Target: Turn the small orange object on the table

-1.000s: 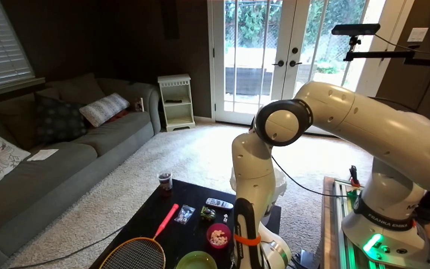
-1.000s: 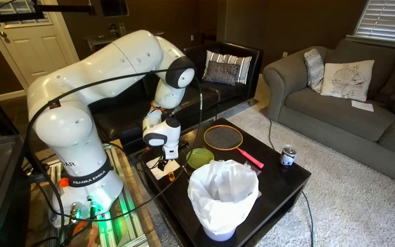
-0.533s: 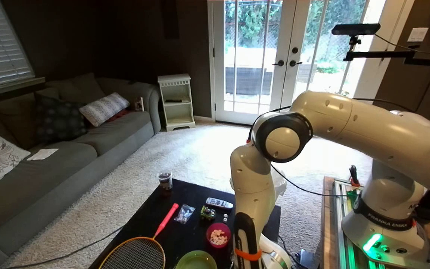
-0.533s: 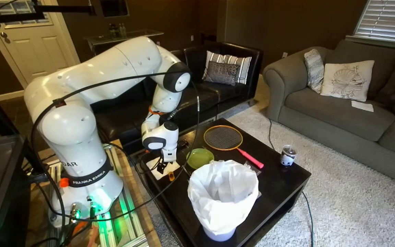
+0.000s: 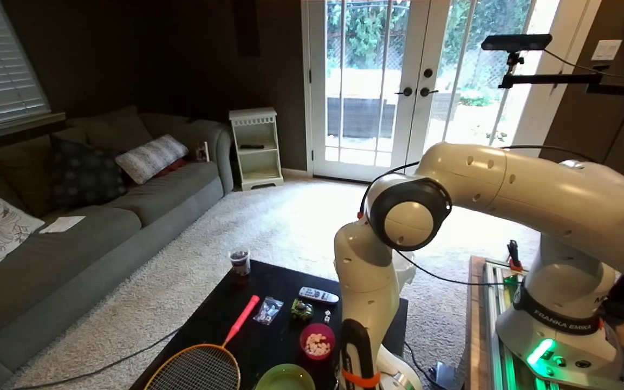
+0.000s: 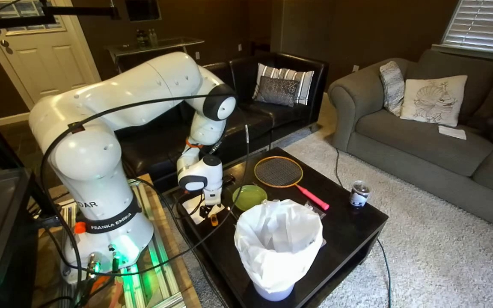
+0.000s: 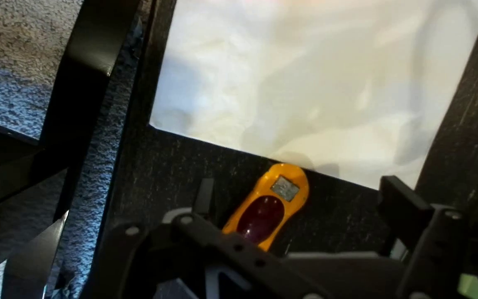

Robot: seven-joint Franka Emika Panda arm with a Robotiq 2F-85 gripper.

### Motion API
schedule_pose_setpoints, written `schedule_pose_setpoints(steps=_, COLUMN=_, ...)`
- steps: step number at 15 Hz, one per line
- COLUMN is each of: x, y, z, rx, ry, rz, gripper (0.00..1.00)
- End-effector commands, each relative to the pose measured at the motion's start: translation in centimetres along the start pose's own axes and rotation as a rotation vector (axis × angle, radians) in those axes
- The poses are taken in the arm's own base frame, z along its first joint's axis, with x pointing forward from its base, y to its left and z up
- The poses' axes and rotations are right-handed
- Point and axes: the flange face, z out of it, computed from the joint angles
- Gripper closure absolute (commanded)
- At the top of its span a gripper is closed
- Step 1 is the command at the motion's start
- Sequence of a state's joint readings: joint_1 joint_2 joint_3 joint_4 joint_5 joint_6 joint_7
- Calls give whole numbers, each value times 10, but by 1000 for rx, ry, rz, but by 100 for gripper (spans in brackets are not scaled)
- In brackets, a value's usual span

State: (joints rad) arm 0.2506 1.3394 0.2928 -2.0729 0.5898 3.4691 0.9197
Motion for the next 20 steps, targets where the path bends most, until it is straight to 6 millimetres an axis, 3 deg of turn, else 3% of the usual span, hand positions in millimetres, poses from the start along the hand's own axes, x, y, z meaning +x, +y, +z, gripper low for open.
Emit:
schedule_pose_setpoints(steps=1, x=5, y=2, z=10, rx=19, ry=38, rz=50, gripper=0)
schedule_pose_setpoints(steps=7, x=13, y=6, z=17, rx=19, ry=55, rz=75, gripper=0)
schedule_pose_setpoints(steps=8, x=13, y=6, z=18, rx=18, ry=57, rz=78, gripper=8)
schedule_pose_setpoints(steps=9, x=14, y=7, z=18, rx=17, ry=58, rz=80, gripper=26)
schedule_pose_setpoints(steps=11, x=15, y=8, z=19, rx=15, ry=58, rz=86, gripper=41)
schedule_pose_setpoints(steps=18, x=16, y=8, z=15, rx=20, ry=57, rz=70, gripper=89)
schedule_pose_setpoints(steps=20, x=19, y=5, z=10, rx=29, ry=62, rz=49, gripper=92)
